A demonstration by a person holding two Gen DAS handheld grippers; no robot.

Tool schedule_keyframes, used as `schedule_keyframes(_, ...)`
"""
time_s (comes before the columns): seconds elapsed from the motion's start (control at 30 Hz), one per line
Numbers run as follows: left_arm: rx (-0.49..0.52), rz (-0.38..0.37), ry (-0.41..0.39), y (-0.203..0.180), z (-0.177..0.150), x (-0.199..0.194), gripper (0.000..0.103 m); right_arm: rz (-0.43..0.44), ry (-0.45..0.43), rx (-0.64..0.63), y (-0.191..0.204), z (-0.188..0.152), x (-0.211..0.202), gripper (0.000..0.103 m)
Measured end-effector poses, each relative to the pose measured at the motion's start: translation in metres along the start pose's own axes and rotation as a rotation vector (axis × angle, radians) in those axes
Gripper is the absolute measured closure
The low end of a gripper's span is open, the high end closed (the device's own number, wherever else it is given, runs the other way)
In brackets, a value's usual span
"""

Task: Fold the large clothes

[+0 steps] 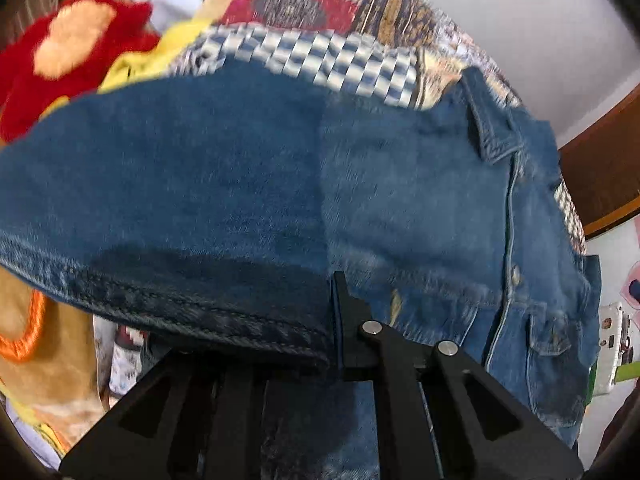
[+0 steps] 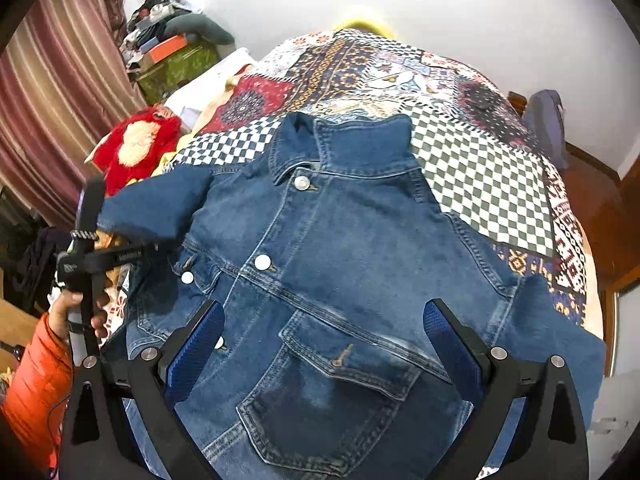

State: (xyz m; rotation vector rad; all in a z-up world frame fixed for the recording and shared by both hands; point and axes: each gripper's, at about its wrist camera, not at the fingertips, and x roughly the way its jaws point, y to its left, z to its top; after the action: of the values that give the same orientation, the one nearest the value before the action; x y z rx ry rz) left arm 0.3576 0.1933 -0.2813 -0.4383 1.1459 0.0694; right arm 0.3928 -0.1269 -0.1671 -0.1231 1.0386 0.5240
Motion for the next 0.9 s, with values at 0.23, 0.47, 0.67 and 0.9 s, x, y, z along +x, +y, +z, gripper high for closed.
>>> schedule_keyframes(0.23,-0.005,-0.072,-0.16,0.023,-0.019,-0.075,0.032,0.005,-0.001,0.035,-0.007,0.0,0.003,0.004)
schedule_keyframes(0.47,-0.244,-0.163,-0.17,0.095,-0.004,-0.087,0.03,0.026,0.013,0.053,-0.001,0.0,0.013,0.004)
schedule_keyframes(0.67,-0.408,-0.191,-0.17,0.131,0.011,-0.065,0.048,-0.011,0.001,0.029,-0.003,-0.002,0.007,0.003)
schedule_keyframes(0.9,-0.199,0.12,-0.28,0.095,0.039,-0.092,0.09,-0.031,0.003,0.062,-0.022,-0.009,0.004,0.003)
